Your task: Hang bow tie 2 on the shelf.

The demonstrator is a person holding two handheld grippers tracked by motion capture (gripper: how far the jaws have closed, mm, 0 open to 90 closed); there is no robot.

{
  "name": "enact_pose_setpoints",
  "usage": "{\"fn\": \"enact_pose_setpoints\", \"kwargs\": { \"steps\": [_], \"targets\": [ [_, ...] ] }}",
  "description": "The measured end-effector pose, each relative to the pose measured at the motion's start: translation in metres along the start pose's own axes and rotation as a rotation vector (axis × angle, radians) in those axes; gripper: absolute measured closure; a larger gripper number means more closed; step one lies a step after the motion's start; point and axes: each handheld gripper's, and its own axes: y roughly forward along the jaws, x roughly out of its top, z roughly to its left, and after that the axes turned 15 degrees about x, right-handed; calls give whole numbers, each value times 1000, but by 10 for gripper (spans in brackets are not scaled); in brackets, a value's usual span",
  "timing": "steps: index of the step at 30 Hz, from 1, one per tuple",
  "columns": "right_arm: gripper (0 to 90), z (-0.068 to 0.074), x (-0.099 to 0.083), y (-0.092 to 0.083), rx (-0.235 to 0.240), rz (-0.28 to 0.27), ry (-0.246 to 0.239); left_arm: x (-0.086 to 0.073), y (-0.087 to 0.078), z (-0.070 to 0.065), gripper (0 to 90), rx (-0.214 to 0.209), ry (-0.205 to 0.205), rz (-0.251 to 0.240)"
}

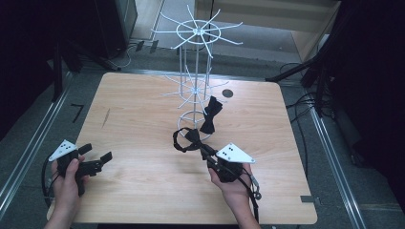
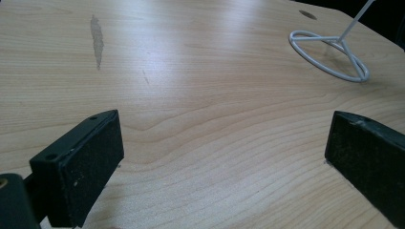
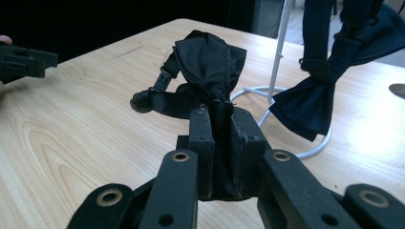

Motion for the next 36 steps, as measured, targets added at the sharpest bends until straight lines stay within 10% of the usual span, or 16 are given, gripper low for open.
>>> {"fn": "enact_pose_setpoints", "kwargs": {
  "steps": [36],
  "targets": [
    [817, 1, 18, -29, -51, -132, -57, 0, 0, 0, 0, 3, 2, 0]
  ]
}}
